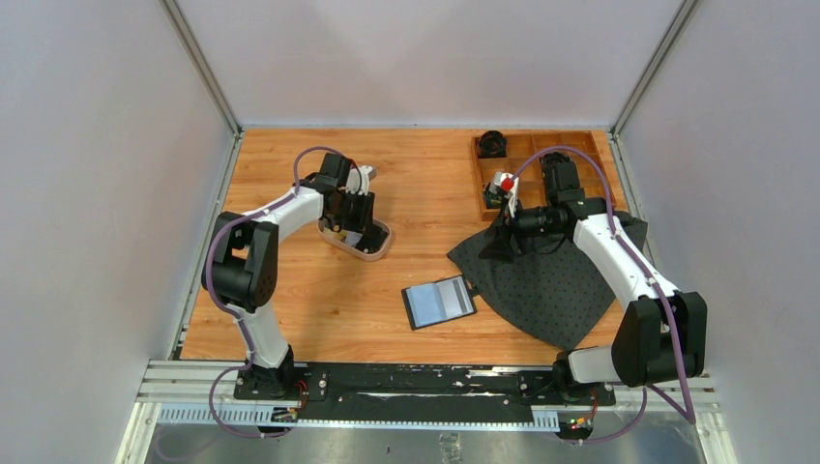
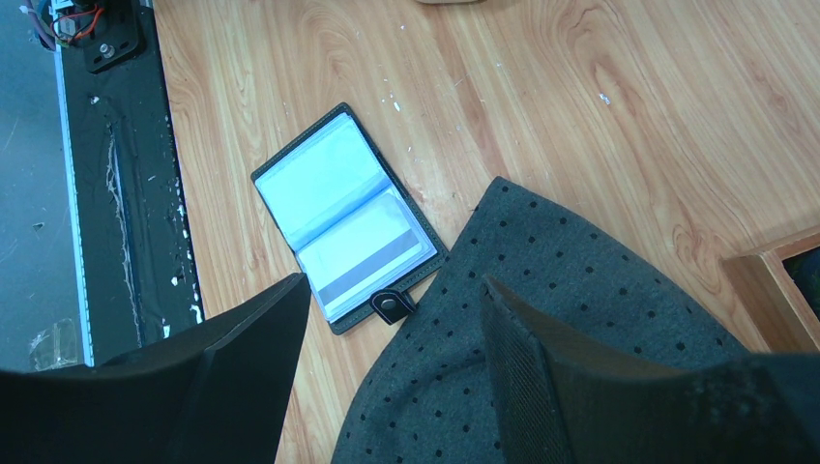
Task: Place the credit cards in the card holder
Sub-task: Pick up the credit card from the storage box.
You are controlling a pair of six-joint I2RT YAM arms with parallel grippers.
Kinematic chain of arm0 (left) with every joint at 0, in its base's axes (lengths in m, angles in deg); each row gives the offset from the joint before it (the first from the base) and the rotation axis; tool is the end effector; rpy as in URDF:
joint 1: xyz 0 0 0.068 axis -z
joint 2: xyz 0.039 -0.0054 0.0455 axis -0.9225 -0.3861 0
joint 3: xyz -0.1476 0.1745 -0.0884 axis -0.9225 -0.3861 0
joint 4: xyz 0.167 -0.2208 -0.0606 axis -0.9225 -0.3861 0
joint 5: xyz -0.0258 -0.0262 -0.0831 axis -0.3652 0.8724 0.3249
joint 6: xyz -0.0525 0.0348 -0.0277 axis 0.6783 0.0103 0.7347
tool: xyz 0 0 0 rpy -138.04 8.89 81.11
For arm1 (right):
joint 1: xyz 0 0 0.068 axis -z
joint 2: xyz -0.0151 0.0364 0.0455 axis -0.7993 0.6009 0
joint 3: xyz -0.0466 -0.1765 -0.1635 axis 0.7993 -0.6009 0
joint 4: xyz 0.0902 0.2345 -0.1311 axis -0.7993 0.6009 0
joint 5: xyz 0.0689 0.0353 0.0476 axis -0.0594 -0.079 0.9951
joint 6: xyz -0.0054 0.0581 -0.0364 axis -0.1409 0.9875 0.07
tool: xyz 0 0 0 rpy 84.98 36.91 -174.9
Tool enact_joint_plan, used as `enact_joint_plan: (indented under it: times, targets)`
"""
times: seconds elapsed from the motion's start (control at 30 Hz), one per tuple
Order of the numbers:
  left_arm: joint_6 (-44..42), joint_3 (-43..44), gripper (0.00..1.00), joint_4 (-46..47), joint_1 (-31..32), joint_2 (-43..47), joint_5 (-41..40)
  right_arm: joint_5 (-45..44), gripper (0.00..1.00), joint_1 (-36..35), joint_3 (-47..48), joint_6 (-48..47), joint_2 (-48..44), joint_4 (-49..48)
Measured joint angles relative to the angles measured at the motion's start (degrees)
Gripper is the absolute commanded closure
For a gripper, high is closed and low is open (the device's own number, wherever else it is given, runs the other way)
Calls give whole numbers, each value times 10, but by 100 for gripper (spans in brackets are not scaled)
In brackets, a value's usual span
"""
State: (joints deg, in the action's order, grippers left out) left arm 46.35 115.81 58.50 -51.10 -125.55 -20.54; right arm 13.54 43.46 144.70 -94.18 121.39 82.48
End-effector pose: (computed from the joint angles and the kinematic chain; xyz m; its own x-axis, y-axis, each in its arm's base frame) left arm 0.3713 -0.1261 0.1271 -0.8638 0.1722 -0.4734 0.3482 0.8833 -0.3139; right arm 0.2915 0.0974 0.2353 -0.2766 -0.3675 -0.8879 -0.9468 0.2626 0.1862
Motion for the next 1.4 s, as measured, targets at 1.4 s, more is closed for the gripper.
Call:
enact_joint_plan:
  times: [1.4]
  targets:
    - [94,-96,96,132,-1,28,205,-2,32,0,0,-2,0,1]
